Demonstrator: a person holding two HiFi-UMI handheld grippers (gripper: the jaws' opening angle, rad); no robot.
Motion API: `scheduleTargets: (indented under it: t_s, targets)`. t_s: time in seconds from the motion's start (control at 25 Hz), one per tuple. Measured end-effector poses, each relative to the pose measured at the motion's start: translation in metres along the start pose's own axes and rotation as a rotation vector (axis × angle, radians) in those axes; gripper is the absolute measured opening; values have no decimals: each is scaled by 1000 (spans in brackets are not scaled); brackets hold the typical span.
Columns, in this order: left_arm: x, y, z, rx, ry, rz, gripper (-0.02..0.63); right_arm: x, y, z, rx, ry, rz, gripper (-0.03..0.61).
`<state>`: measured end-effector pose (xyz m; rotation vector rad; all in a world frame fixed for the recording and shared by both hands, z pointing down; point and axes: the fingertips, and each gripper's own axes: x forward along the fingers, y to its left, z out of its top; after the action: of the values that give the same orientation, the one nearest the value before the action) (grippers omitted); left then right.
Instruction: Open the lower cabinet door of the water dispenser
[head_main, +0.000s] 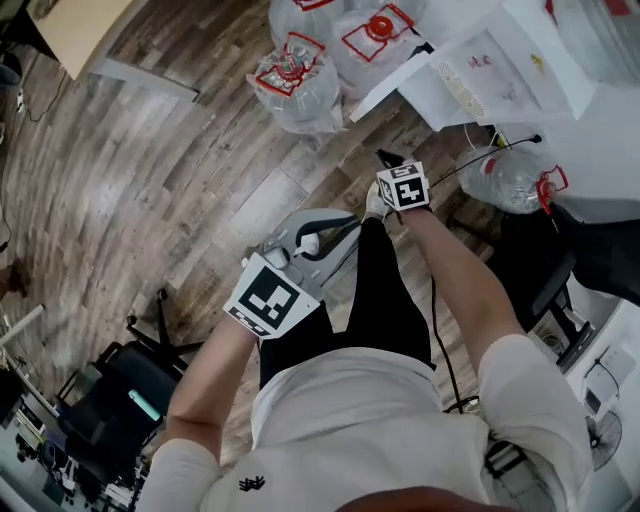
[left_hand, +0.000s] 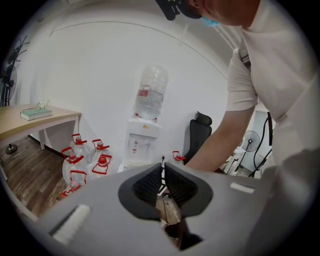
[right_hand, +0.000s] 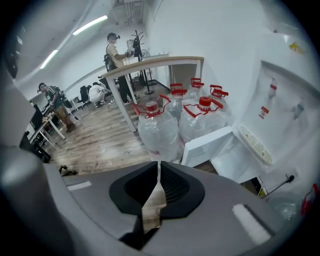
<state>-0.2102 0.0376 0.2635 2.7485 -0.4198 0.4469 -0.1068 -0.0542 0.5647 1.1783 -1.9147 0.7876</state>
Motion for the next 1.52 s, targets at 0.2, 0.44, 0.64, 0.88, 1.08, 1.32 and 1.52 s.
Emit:
scheduleTargets:
  t_s: [0.2,0.44,0.64,0.88,1.08,1.32,1.52]
  targets:
    - [-23,-17,11,45,-1,-34,60,-78,34,4,42,-78,11,2]
    - [-49,-42,26,77,20,-86,60,-170,75,3,28,-145,28,2]
    - [-66,-60,40,102,29,-106,60,-242,105,5,45,-201,34,2]
    - [-91,-82,47,103,23,-130,60,-326,131,9,45,-302,-5,2]
    - [-102,-100,64,123,3,-149,60,-379,143,12,42,-375,-44,2]
    - [-115,-113,63,138,9,-134,60,-413,173,5,5,-425,-48,1]
    - [-130,-116,57,120,14,-111,60,-428,188,0,-24,-441,-28,1]
